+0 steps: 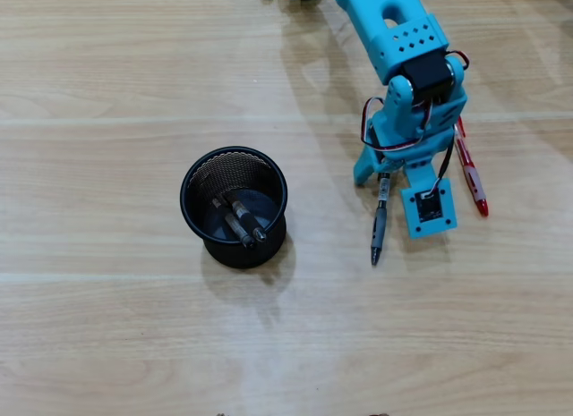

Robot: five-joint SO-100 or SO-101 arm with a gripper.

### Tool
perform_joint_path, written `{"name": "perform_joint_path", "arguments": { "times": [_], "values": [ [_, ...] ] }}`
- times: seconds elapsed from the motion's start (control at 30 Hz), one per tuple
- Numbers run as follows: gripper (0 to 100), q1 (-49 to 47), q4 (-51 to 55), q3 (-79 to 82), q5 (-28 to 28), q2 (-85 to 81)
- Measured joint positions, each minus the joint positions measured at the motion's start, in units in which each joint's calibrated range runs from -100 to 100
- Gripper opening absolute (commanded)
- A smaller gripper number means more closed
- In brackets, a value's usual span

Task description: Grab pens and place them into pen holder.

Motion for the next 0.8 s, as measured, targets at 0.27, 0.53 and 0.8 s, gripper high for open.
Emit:
{"name": "perform_joint_path", "arguments": {
  "times": [0.27,0.53,0.8],
  "values": [
    [3,2.4,0.0,-1.7,-0.2,0.8],
    [2,5.1,0.1,-1.8,-0.2,-2.5],
    [2,13.0,-8.5,-0.5,0.7,-26.2]
  ]
}}
